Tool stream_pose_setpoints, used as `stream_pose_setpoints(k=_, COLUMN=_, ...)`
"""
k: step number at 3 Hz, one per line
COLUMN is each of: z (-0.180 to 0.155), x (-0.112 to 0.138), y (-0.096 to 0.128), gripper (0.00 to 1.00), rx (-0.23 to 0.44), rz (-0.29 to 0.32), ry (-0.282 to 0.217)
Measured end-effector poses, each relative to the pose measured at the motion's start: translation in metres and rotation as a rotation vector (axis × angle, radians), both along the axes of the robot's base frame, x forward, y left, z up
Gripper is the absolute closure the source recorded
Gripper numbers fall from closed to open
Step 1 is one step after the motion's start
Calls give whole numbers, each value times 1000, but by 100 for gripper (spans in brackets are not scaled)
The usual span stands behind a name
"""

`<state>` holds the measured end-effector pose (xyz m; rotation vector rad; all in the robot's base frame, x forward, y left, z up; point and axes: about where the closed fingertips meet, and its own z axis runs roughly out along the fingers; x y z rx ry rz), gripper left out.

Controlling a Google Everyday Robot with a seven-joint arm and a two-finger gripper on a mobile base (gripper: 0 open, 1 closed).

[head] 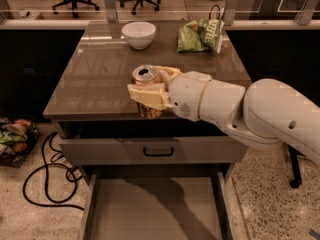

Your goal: Place orange can into middle drawer

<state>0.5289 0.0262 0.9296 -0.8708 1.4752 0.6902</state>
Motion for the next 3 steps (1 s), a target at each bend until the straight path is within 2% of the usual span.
stream_pose_setpoints(k=2, z=-53, x=-46, y=-38, gripper=100, rx=28, rz=44, ry=9)
stream_pose_setpoints(k=3, z=-98, x=-53, y=-35, gripper=100, rx=86, rz=15, ry=6)
